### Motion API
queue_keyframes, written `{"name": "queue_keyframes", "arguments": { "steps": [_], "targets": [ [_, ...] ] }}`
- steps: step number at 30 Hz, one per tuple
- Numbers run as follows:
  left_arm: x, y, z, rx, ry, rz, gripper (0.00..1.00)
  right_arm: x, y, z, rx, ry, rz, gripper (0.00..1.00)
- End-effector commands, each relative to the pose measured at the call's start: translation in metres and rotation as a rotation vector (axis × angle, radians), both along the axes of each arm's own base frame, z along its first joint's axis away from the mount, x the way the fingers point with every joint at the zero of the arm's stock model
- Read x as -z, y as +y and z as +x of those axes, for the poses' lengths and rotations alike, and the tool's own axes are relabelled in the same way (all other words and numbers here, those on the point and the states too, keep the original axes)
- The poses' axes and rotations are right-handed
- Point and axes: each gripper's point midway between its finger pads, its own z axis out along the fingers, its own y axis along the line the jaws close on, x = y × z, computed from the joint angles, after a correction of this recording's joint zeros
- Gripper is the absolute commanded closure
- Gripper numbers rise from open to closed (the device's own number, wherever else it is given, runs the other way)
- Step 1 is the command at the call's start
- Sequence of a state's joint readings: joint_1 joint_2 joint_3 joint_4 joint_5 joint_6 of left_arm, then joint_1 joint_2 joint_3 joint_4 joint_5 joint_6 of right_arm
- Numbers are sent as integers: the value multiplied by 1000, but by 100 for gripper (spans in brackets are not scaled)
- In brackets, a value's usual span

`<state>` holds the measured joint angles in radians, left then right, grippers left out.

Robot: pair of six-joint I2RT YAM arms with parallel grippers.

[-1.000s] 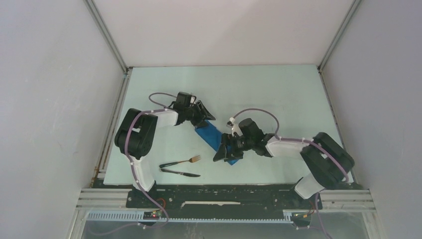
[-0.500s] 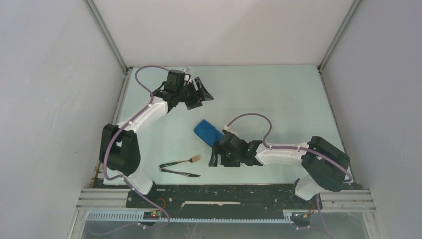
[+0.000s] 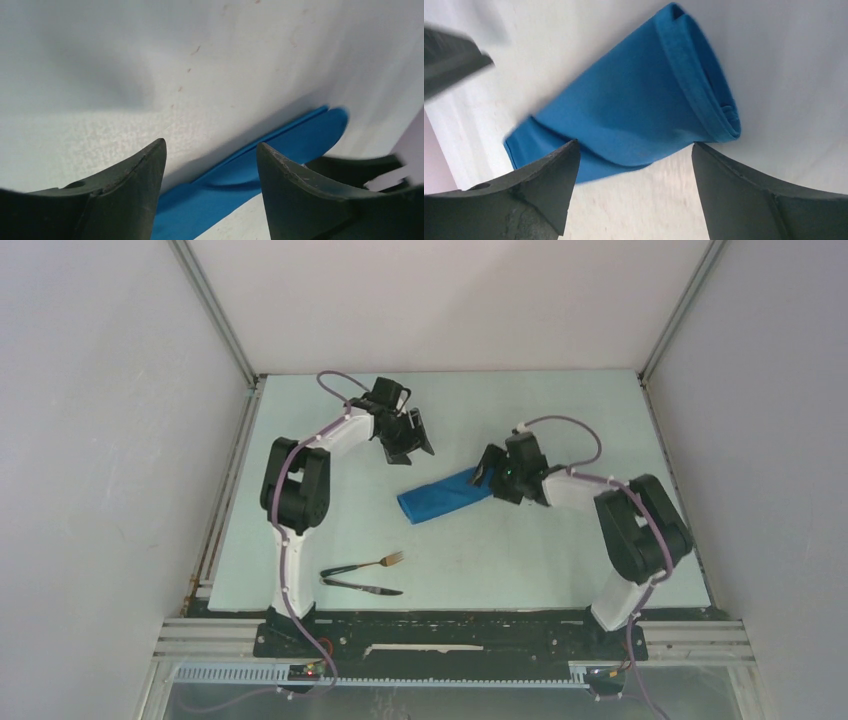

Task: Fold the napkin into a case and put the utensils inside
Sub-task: Rotate the smaller rectangle-folded napkin at the center of the board.

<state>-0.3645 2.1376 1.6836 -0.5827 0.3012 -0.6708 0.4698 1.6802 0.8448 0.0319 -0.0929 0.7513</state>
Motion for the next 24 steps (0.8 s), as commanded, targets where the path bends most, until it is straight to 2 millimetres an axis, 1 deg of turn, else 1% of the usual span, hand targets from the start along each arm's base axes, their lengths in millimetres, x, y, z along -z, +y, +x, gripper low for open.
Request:
{"name": "queue_keyframes", "arguments": {
  "steps": [1, 3, 4, 7, 9, 11, 14, 16, 18, 19, 20, 21, 24],
  "targets": [
    [4, 13, -12, 32, 18, 85, 29, -4, 3, 11, -193, 44, 0, 9],
    [13, 15, -25, 36, 50, 93, 29, -9, 8, 5, -215, 72, 45, 8],
    [19, 13, -37, 51, 71, 78, 29, -9, 10, 1, -227, 93, 65, 8],
    [20, 7, -61, 82, 61, 36, 33, -3, 13, -16, -239, 146, 86, 8],
    [24, 4, -78, 99, 76, 12, 37, -1, 13, -21, -228, 155, 113, 8],
    [30, 5, -94, 98, 98, 11, 43, -3, 10, -24, -215, 159, 135, 9],
    [33, -1, -117, 108, 103, -20, 52, -7, 4, -23, -195, 142, 155, 9],
    [32, -10, -134, 106, 110, -65, 55, -7, -1, -23, -190, 148, 152, 9],
    [27, -24, -153, 107, 113, -126, 58, -3, -14, -23, -171, 157, 116, 9],
    [26, -32, -164, 112, 116, -151, 59, -2, -21, -23, -158, 153, 94, 9],
    [19, -44, -171, 108, 108, -192, 60, 0, -28, -23, -155, 149, 73, 9],
    [19, -54, -184, 118, 112, -216, 60, 1, -33, -24, -160, 148, 61, 9],
    [15, -83, -217, 163, 130, -270, 60, 1, -38, -29, -196, 156, 64, 10]
  ]
}}
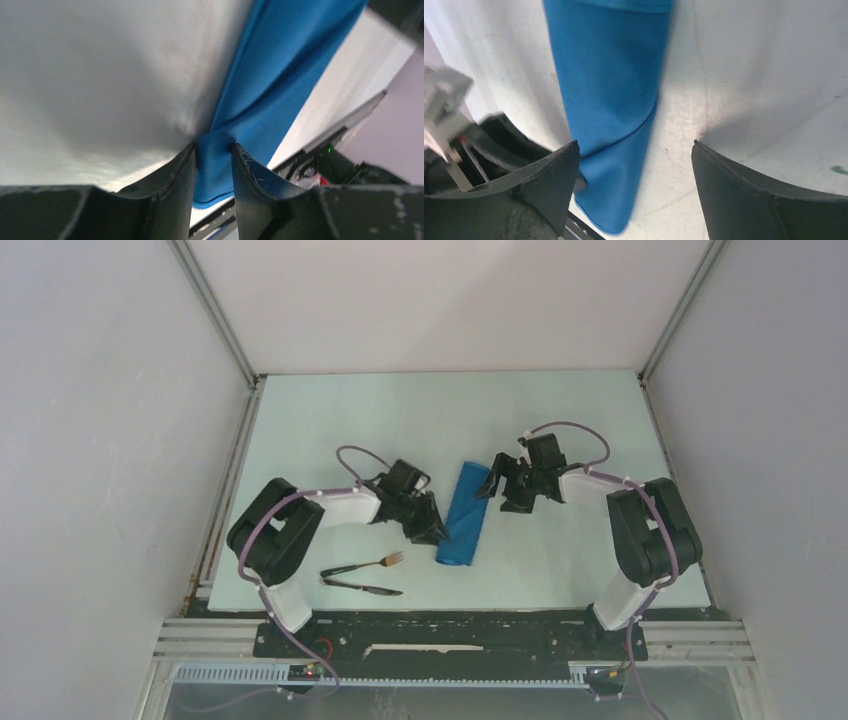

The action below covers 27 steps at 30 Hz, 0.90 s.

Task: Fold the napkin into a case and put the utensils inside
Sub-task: Rotate the smaller rectangle-folded napkin at the center of the board.

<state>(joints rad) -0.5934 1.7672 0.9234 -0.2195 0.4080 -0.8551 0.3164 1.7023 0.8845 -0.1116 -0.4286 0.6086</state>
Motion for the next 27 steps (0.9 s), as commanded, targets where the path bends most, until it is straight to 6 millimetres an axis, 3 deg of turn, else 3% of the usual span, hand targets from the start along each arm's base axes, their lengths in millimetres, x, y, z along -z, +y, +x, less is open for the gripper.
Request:
{"name": "queue_keyframes", "arguments": {
  "steps": [1, 5, 8, 11, 13, 18, 22, 27],
  "targets": [
    [-31, -52, -30, 30, -29, -157, 58, 2, -22, -14, -41, 5, -64, 11],
    [-38, -45, -24, 13, -68, -150, 37, -3, -32, -23, -57, -12, -113, 11],
    [-31, -36, -5, -27, -80, -133, 32, -8, -30, -29, -87, -13, -96, 10],
    [-24, -44, 7, -24, -86, -135, 33, -10, -16, -34, -146, -9, -23, 11],
    [-22, -56, 9, -17, -75, -170, 42, -8, -9, -37, -167, 9, 17, 16],
    [-18, -79, 2, 2, -59, -181, 53, -1, 0, -53, -166, 48, 66, 22],
    [-16, -101, -11, 24, -36, -193, 55, 5, -27, -68, -76, 85, -26, 24],
    [-18, -141, -32, 88, -12, -221, 57, 0, -89, -84, 152, 88, -238, 20]
  ]
}}
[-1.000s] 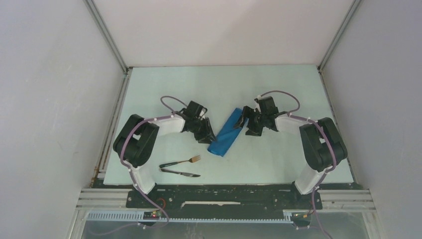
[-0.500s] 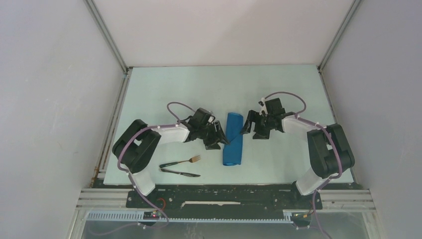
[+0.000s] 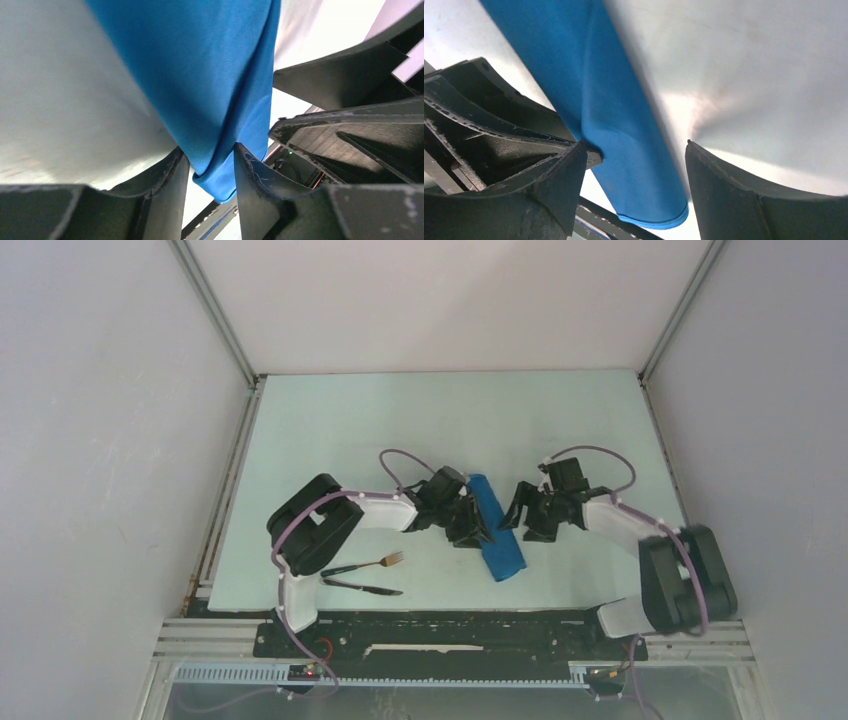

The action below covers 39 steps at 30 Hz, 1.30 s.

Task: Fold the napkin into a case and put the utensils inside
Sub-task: Rotate the smaller rectangle-folded napkin at the center of the board.

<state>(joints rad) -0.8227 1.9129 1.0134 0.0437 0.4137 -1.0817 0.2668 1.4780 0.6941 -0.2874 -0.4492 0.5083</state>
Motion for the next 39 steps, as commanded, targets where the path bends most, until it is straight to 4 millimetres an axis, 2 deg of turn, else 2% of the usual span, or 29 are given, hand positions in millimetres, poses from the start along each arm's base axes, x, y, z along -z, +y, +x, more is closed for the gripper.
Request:
{"name": "queue_keyframes", "arguments": {
  "steps": [1, 3, 4, 9, 13, 21, 24, 29, 33, 35, 39],
  "targets": [
    [-8, -40, -12, 36, 5, -53, 58, -9, -59, -13, 213, -28, -216, 18],
    [-4, -53, -22, 51, 28, -77, 58, -13, -63, -18, 224, -66, -195, 15],
    [-3, -56, -26, 52, 37, -79, 59, -13, -58, -25, 205, -59, -142, 15],
    [-1, -61, -35, 63, 38, -73, 59, -11, -53, -33, 211, -53, -51, 17],
    [2, -55, -43, 67, 48, -62, 59, -5, -58, -47, 234, -31, -69, 18],
    [13, -42, -63, 74, 81, -49, 60, 0, -34, -89, 260, 57, 61, 21],
    [11, -39, -72, 83, 88, -56, 61, 6, -34, -110, 295, 86, 56, 22],
    [12, -24, -93, 105, 97, -43, 61, 0, -36, -131, 337, 50, 68, 22],
    [15, -10, -99, 101, 84, -26, 60, -3, -33, -138, 330, 17, 79, 22],
    [14, -5, -99, 106, 68, -18, 57, -4, -40, -137, 330, 4, 32, 21],
    [7, 3, -88, 107, -5, 26, 47, -10, -39, -138, 266, -19, -23, 20]
  ]
}}
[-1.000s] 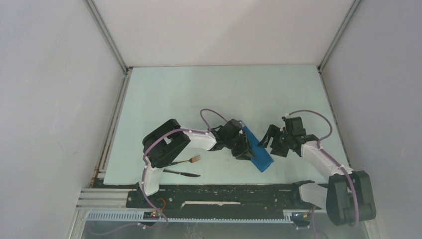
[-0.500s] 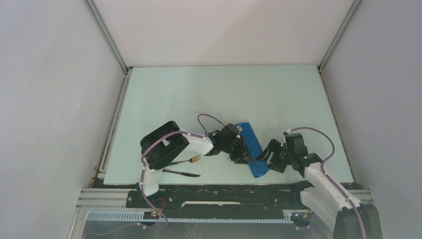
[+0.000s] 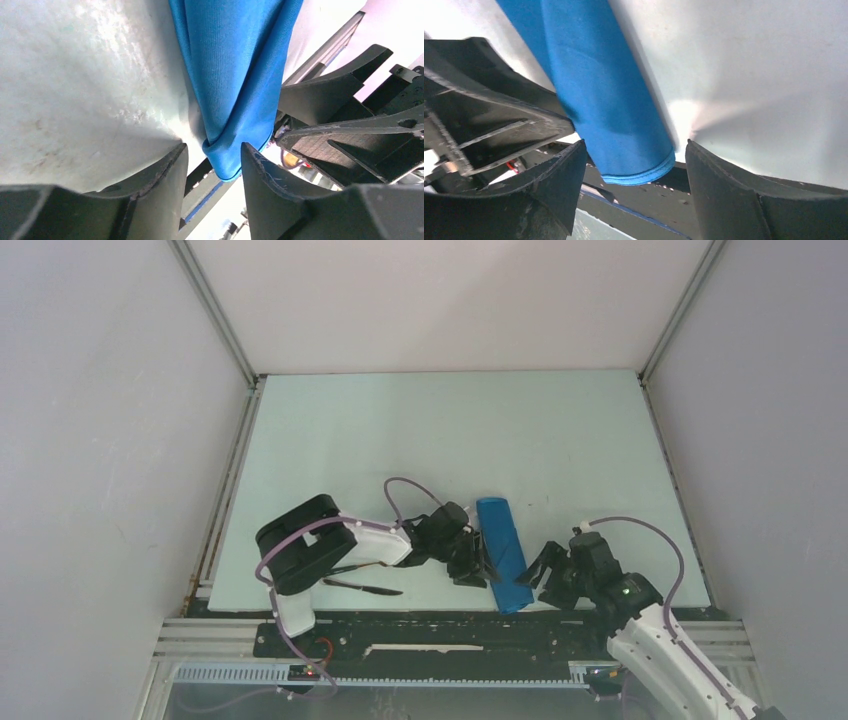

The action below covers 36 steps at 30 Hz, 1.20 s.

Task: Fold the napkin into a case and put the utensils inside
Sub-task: Rotate the smaller rectangle-folded napkin at the center of the board.

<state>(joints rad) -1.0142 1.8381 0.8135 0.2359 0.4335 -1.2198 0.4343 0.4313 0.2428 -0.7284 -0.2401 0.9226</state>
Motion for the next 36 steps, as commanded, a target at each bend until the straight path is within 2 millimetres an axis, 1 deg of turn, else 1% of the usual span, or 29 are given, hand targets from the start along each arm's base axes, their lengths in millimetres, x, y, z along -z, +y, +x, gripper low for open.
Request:
{"name": "queue_keyframes", "arguments": {
  "steps": [1, 5, 7, 10, 14, 18, 19, 21, 23, 25, 26, 27, 29, 30, 31, 33, 36],
  "targets": [
    [3, 17, 12, 1, -90, 98, 46, -9, -2, 3, -24, -17, -68, 19],
    [7, 17, 21, 0, -87, 104, 46, -5, 13, 6, -94, -9, -62, 20],
    [11, 19, 30, -13, -98, 115, 45, -2, 18, 5, -105, 1, -79, 20],
    [15, 18, 44, -20, -89, 110, 46, -3, 30, 3, -118, -8, -65, 20],
    [10, 22, 62, -41, -128, 111, 44, -5, 39, 5, -125, -36, -47, 20],
    [9, 32, 69, -43, -155, 150, 42, -3, 28, 13, -111, -44, -121, 20],
    [10, 39, 68, -44, -161, 172, 40, -4, 26, 14, -110, -49, -142, 20],
    [6, 50, 68, -35, -196, 210, 38, -8, 19, 12, -122, -46, -196, 19],
    [-5, 59, 67, -23, -235, 232, 35, -14, 16, 6, -159, -31, -236, 19],
    [-20, 59, 63, -2, -260, 197, 34, -24, 13, 0, -198, -19, -289, 19],
    [-29, 56, 61, 8, -270, 166, 34, -31, 17, -3, -230, -31, -287, 18],
    [-40, 50, 58, 23, -276, 113, 36, -37, 25, -6, -267, -44, -252, 18],
    [-58, 32, 52, 48, -247, -15, 43, -52, 51, -15, -355, -56, -102, 18],
    [-67, 20, 49, 56, -225, -94, 47, -59, 64, -17, -393, -73, -23, 18],
    [-73, 13, 45, 58, -195, -144, 50, -59, 71, -20, -411, -72, 28, 19],
    [-73, 9, 43, 39, -163, -165, 56, -59, 79, -23, -430, -54, 104, 23],
    [-62, 21, 48, -1, -147, -122, 57, -52, 85, -22, -439, -43, 169, 29]
  ]
}}
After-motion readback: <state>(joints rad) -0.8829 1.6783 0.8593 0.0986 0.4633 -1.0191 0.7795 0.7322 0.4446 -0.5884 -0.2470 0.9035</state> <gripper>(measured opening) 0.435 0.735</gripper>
